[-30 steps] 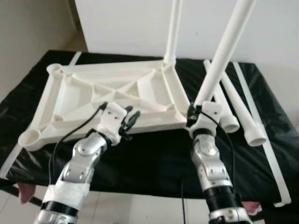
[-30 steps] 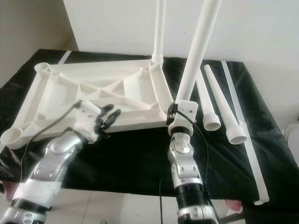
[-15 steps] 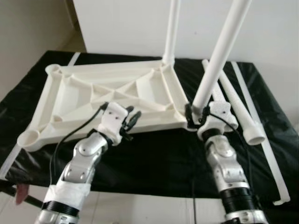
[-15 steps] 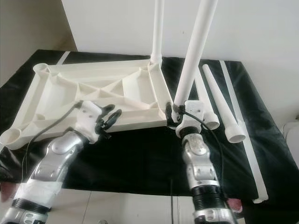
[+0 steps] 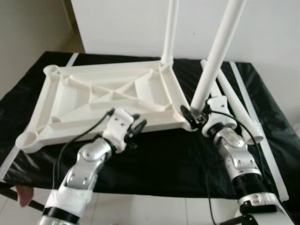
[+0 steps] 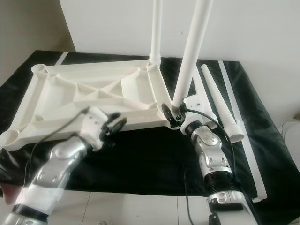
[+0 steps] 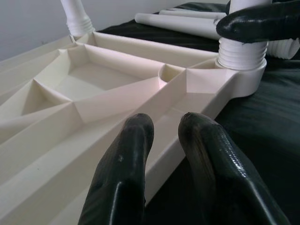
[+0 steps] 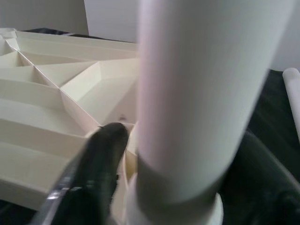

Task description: Building children table

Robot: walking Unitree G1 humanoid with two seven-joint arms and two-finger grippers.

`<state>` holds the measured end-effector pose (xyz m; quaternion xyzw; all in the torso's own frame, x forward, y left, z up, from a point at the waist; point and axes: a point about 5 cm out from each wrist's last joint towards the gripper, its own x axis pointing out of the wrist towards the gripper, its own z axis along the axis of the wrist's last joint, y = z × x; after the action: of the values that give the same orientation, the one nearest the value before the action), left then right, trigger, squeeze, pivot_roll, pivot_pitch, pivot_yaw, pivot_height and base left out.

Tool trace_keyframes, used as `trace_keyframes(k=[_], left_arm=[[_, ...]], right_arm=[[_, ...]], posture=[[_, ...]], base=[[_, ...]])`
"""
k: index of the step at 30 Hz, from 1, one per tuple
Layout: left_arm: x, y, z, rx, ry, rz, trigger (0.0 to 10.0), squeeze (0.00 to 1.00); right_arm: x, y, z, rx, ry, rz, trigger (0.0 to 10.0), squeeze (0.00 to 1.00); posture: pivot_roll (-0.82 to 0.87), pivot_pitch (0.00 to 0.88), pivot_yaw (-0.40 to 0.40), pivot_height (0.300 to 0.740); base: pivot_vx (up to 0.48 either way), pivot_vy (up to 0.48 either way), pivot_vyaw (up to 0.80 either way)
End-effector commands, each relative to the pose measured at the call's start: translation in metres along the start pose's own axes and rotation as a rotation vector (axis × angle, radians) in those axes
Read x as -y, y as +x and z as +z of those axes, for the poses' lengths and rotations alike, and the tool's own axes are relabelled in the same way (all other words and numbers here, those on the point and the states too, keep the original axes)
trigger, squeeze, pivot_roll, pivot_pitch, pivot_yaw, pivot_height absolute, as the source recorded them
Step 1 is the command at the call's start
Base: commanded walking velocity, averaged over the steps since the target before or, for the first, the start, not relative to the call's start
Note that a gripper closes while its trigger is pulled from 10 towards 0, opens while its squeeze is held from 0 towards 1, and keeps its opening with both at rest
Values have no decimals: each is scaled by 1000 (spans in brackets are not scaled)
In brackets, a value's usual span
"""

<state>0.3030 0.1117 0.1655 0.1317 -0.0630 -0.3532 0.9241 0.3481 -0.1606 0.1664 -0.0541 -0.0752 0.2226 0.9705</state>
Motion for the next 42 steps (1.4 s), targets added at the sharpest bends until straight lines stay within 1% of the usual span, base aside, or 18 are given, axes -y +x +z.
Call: trace_keyframes(k=[1, 3, 4, 10, 11, 16, 19, 20, 22, 25, 26, 27, 29, 32, 37, 38, 41, 42], left_arm=[[5, 0, 4, 3, 17, -84, 10000, 1000], [3, 0, 2, -12, 37, -72, 10000, 1000], [3, 0, 2, -15, 53, -67, 10000, 0], [4, 1, 2, -16, 55, -67, 10000, 0], [3, 2, 3, -17, 55, -66, 10000, 0], [2, 1, 2, -24, 60, -59, 10000, 0], [-2, 0, 2, -28, 67, -35, 10000, 0], [-2, 0, 2, -28, 67, -35, 10000, 0], [-7, 0, 2, -36, 69, -3, 10000, 0], [-9, -1, 1, -38, 67, 9, 10000, 0], [-13, -1, 1, -40, 75, 36, 10000, 0], [-13, -1, 1, -40, 75, 36, 10000, 0], [-16, -2, 1, -42, 86, 55, 10000, 0], [-17, -1, 1, -42, 81, 61, 10000, 0], [-17, -1, 2, -40, 75, 55, 10000, 0], [-18, -1, 2, -40, 77, 56, 10000, 0], [-19, -1, 2, -41, 79, 58, 10000, 0], [-19, 0, 2, -41, 77, 58, 10000, 0]], right_arm=[[-6, 1, -7, -27, 7, 53, 0, 0], [-4, 0, -7, -30, 6, 57, 0, 0], [-3, 0, -7, -29, 9, 55, 0, 0], [-2, -1, -7, -25, 25, 30, 0, 0], [-1, -1, -7, -23, 37, 17, 10000, 0], [-5, -2, -11, -37, 45, -60, 10000, 0], [-7, -3, -17, -72, 71, -202, 10000, 0], [-7, -3, -17, -72, 71, -202, 10000, 0], [-14, -6, -19, -85, 106, -340, 10000, 0], [-18, -6, -20, -85, 120, -385, 10000, 0], [-28, -7, -19, -89, 155, -543, 10000, 0], [-28, -7, -19, -89, 155, -543, 10000, 0], [-36, -6, -17, -70, 176, -662, 10000, 0], [-43, -4, -17, -71, 198, -673, 10000, 0], [-43, -8, -16, -42, 244, -621, 10000, 0], [-40, -9, -13, -15, 244, -591, 10000, 1000], [-37, -12, -8, 23, 244, -548, 10000, 1000], [-34, -13, -2, 53, 202, -487, 10000, 1000]], posture=[[-40, 116, -47, 740], [-41, 117, -46, 740], [-42, 117, -46, 740], [-48, 118, -42, 740], [-49, 121, -43, 740], [-51, 122, -41, 740], [-47, 122, -43, 740], [-47, 122, -43, 740], [-43, 119, -47, 740], [-43, 119, -47, 740], [-45, 117, -45, 740], [-45, 117, -45, 740], [-43, 117, -44, 740], [-45, 116, -41, 740], [-45, 111, -41, 740], [-46, 108, -39, 740], [-47, 103, -38, 740], [-48, 101, -40, 740]], base=[[0, 0, 0], [0, 0, 0], [0, 0, 0], [0, 0, 0], [0, 0, 0], [0, 0, 0], [0, 0, 0], [0, 0, 0], [0, 0, 0], [0, 0, 0], [0, 0, 0], [0, 0, 0], [0, 0, 0], [0, 0, 0], [0, 0, 0], [0, 0, 0], [0, 0, 0], [0, 0, 0]])
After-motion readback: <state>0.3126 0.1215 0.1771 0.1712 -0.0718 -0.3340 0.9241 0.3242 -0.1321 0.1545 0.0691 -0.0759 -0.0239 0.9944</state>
